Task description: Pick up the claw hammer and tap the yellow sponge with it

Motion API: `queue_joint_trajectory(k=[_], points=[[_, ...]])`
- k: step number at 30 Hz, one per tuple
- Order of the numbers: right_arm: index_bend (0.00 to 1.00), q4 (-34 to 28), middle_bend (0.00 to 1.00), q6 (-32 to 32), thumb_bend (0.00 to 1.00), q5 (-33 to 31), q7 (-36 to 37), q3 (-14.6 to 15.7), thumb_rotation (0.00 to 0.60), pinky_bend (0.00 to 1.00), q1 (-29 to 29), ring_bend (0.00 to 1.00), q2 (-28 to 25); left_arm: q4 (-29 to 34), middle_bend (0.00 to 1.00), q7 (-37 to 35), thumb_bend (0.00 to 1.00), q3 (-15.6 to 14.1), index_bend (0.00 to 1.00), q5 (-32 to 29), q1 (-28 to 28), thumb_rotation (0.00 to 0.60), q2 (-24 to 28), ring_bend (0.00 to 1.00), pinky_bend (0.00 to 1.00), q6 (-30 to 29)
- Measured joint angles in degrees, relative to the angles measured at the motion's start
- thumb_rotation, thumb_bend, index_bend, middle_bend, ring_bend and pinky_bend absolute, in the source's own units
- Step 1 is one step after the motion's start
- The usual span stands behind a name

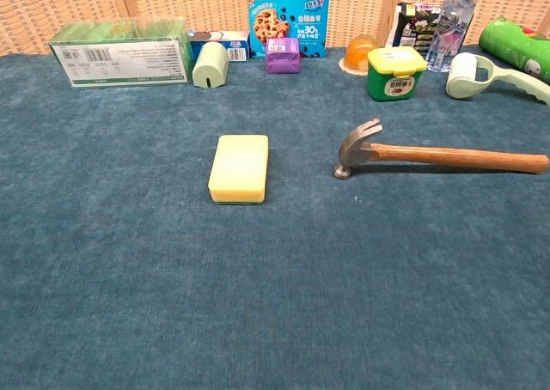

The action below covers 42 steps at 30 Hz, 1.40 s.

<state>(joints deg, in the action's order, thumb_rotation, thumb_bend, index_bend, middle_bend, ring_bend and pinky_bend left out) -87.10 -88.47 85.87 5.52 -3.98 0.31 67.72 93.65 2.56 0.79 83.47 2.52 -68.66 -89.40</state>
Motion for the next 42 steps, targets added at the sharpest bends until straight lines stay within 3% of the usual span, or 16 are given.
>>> queue_joint_trajectory(k=[24, 33, 42], points=[[0.32, -0.53, 0.39, -0.52, 0.34, 1.95, 2.85, -0.18, 0.6, 0.38, 0.63, 0.39, -0.7, -0.18, 0.16, -0.54, 0.2, 0.22, 0.15, 1.24, -0.25, 0.6, 0.2, 0.08, 0.09, -0.09], [0.29, -3.4, 0.41, 7.98, 0.34, 2.27, 5.81, -2.59, 0.6, 0.39, 7.99, 0.41, -0.88, 0.01, 0.16, 0.02, 0.2, 0.63, 0.15, 0.81, -1.5, 0.6, 0.35, 0.08, 0.09, 1.87], [0.2, -6.02, 0.35, 23.16, 0.34, -3.18, -0.9, -5.78, 0.6, 0.35, 18.75, 0.32, 2.15, -1.87, 0.16, -0.92, 0.2, 1.59, 0.15, -1.61, -3.11, 0.6, 0.09, 0.08, 0.09, 5.08]])
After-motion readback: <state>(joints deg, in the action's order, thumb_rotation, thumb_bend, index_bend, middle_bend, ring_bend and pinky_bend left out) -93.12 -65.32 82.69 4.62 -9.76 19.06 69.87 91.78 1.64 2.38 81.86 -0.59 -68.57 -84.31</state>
